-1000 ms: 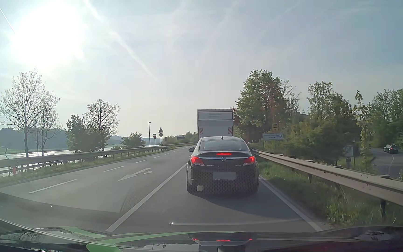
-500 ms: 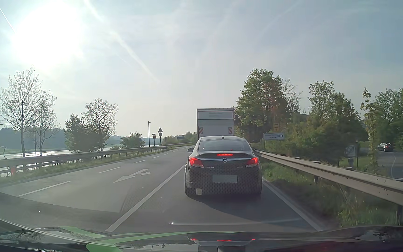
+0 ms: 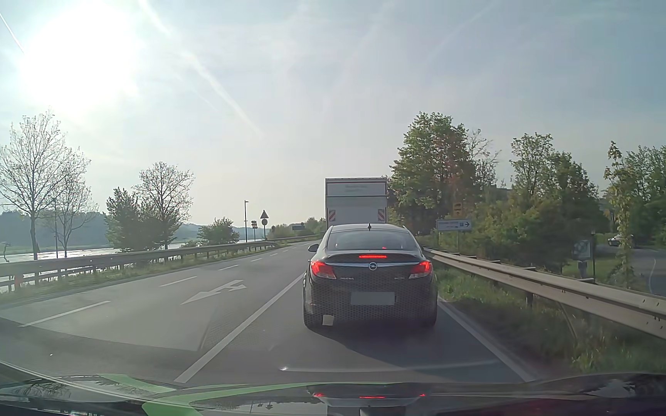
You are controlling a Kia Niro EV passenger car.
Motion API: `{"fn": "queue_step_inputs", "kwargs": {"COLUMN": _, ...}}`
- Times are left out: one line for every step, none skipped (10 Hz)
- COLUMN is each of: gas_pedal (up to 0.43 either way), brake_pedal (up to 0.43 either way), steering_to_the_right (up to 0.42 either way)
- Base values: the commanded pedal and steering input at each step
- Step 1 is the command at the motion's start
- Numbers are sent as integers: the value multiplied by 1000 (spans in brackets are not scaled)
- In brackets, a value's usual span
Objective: Follow the waypoints while adhering to traffic rules and regulations
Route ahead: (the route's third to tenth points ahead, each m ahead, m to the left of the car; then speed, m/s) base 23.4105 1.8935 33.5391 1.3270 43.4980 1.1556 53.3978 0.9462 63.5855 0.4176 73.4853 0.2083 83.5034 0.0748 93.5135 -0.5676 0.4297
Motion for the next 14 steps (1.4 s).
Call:
{"fn": "queue_step_inputs", "kwargs": {"gas_pedal": 0, "brake_pedal": 220, "steering_to_the_right": -2}}
{"fn": "queue_step_inputs", "kwargs": {"gas_pedal": 0, "brake_pedal": 220, "steering_to_the_right": -3}}
{"fn": "queue_step_inputs", "kwargs": {"gas_pedal": 0, "brake_pedal": 220, "steering_to_the_right": -3}}
{"fn": "queue_step_inputs", "kwargs": {"gas_pedal": 0, "brake_pedal": 220, "steering_to_the_right": -2}}
{"fn": "queue_step_inputs", "kwargs": {"gas_pedal": 0, "brake_pedal": 220, "steering_to_the_right": -3}}
{"fn": "queue_step_inputs", "kwargs": {"gas_pedal": 0, "brake_pedal": 226, "steering_to_the_right": -3}}
{"fn": "queue_step_inputs", "kwargs": {"gas_pedal": 0, "brake_pedal": 226, "steering_to_the_right": -2}}
{"fn": "queue_step_inputs", "kwargs": {"gas_pedal": 0, "brake_pedal": 226, "steering_to_the_right": -2}}
{"fn": "queue_step_inputs", "kwargs": {"gas_pedal": 0, "brake_pedal": 232, "steering_to_the_right": -2}}
{"fn": "queue_step_inputs", "kwargs": {"gas_pedal": 0, "brake_pedal": 232, "steering_to_the_right": -2}}
{"fn": "queue_step_inputs", "kwargs": {"gas_pedal": 0, "brake_pedal": 232, "steering_to_the_right": -2}}
{"fn": "queue_step_inputs", "kwargs": {"gas_pedal": 0, "brake_pedal": 232, "steering_to_the_right": -2}}
{"fn": "queue_step_inputs", "kwargs": {"gas_pedal": 0, "brake_pedal": 232, "steering_to_the_right": -2}}
{"fn": "queue_step_inputs", "kwargs": {"gas_pedal": 0, "brake_pedal": 232, "steering_to_the_right": -2}}
